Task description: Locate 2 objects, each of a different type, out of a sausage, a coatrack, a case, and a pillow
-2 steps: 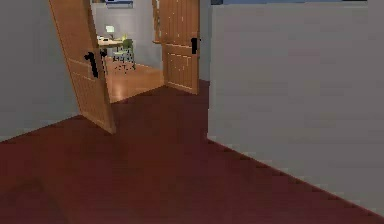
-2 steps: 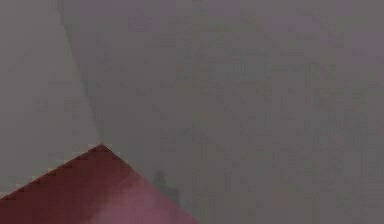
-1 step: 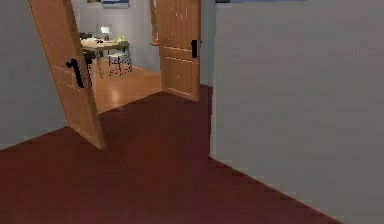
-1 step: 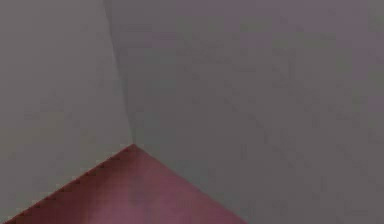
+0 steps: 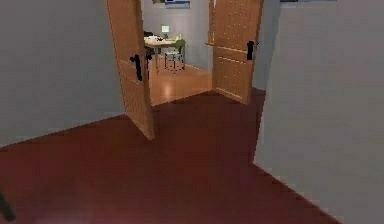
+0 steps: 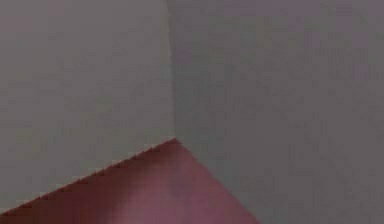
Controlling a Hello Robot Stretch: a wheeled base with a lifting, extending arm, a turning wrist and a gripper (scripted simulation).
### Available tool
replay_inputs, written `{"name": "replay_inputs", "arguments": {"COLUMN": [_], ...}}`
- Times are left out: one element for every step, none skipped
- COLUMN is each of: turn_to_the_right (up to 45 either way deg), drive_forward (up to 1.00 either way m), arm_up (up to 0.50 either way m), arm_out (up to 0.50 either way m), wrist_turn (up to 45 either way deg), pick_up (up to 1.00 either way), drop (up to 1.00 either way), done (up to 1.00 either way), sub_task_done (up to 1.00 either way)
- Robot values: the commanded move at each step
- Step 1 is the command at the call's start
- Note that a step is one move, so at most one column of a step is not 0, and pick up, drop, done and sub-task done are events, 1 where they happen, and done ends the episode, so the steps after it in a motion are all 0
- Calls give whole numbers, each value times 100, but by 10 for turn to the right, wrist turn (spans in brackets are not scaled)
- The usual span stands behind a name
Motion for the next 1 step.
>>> {"name": "replay_inputs", "arguments": {"turn_to_the_right": [0], "drive_forward": [100], "arm_up": [0], "arm_out": [0], "wrist_turn": [0], "pick_up": [0], "drop": [0], "done": [0], "sub_task_done": [0]}}
